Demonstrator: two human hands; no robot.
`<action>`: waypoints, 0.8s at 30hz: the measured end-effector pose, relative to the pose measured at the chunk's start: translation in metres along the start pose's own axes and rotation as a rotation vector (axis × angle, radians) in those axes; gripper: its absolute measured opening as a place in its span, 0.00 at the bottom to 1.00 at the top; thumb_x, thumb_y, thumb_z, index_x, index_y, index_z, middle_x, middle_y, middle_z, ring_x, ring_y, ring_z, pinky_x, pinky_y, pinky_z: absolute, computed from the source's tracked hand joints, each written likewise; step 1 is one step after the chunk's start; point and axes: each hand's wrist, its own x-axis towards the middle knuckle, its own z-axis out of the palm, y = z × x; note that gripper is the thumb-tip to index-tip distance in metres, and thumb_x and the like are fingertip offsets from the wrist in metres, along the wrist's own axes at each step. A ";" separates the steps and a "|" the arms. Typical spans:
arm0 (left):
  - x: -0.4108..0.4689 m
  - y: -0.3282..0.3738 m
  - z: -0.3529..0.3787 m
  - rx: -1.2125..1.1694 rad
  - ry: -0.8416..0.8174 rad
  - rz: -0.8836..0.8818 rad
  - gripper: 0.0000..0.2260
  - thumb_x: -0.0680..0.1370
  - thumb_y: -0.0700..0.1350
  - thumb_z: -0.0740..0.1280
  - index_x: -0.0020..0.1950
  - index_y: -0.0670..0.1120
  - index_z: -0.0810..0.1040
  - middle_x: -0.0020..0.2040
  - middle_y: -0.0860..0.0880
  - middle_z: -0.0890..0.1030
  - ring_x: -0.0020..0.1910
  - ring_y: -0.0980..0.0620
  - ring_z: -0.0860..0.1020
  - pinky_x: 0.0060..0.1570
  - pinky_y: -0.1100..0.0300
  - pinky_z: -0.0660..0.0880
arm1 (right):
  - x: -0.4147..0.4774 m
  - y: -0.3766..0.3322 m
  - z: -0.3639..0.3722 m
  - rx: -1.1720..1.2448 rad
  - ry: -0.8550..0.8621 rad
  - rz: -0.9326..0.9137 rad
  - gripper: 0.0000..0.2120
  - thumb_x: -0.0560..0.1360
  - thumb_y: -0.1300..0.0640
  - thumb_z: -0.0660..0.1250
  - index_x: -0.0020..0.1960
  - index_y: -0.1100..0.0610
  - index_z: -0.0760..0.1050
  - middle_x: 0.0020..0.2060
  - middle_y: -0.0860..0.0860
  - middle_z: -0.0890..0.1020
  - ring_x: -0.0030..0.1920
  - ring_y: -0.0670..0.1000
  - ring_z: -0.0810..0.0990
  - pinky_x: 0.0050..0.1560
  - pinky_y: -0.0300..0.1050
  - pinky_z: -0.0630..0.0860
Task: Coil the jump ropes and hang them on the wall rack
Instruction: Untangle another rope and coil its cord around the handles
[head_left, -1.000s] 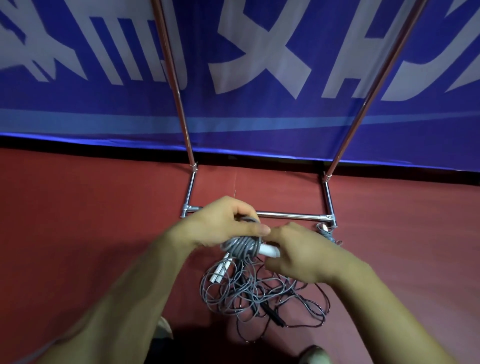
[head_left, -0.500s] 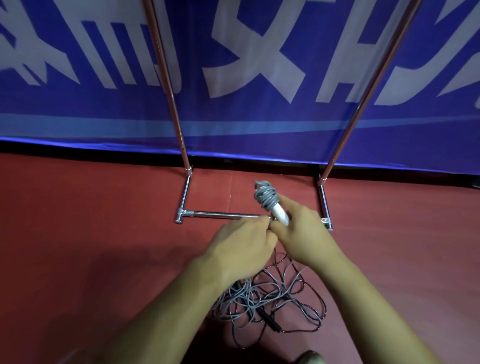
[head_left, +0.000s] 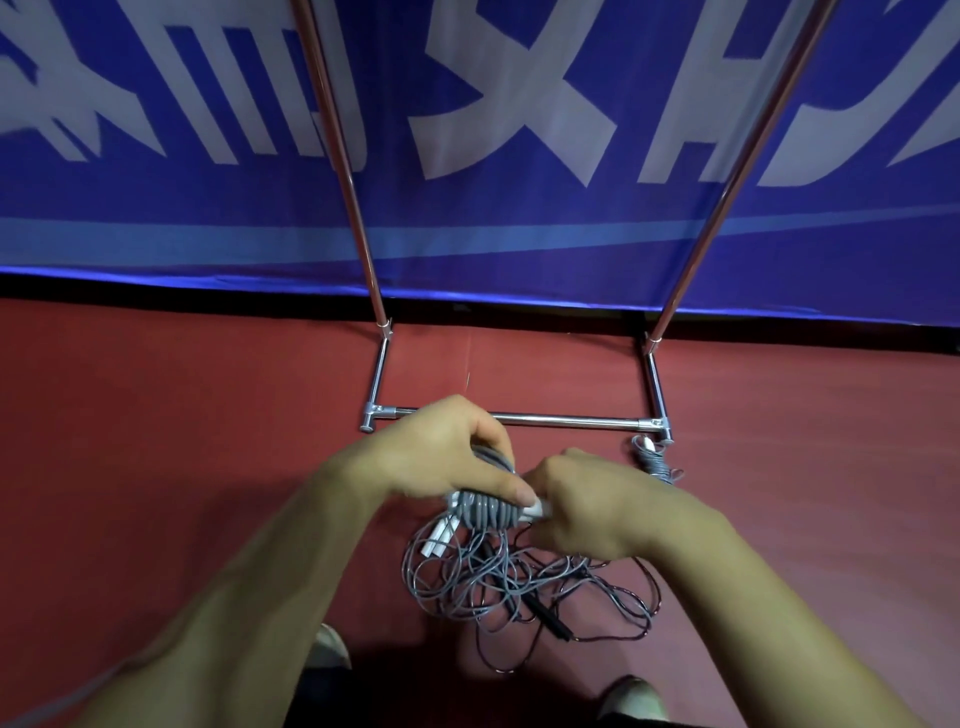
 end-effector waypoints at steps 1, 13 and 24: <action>-0.002 -0.003 -0.001 -0.125 -0.062 0.003 0.13 0.64 0.54 0.81 0.35 0.51 0.80 0.30 0.51 0.76 0.31 0.56 0.71 0.34 0.58 0.68 | -0.004 -0.003 -0.003 0.017 0.029 -0.044 0.15 0.71 0.54 0.69 0.31 0.51 0.65 0.27 0.50 0.72 0.32 0.50 0.73 0.33 0.46 0.72; 0.023 0.020 0.021 -1.054 0.123 0.007 0.16 0.77 0.37 0.57 0.55 0.46 0.81 0.36 0.50 0.72 0.27 0.58 0.60 0.27 0.65 0.51 | 0.004 0.008 -0.011 1.502 0.371 -0.046 0.21 0.70 0.73 0.64 0.60 0.65 0.64 0.25 0.56 0.74 0.18 0.49 0.67 0.22 0.35 0.62; 0.025 0.032 0.032 -0.757 0.523 -0.124 0.13 0.80 0.56 0.65 0.42 0.49 0.78 0.29 0.54 0.68 0.26 0.58 0.64 0.24 0.67 0.59 | -0.001 0.012 -0.016 1.223 0.270 -0.046 0.29 0.81 0.60 0.65 0.76 0.39 0.61 0.36 0.56 0.78 0.32 0.56 0.76 0.32 0.46 0.71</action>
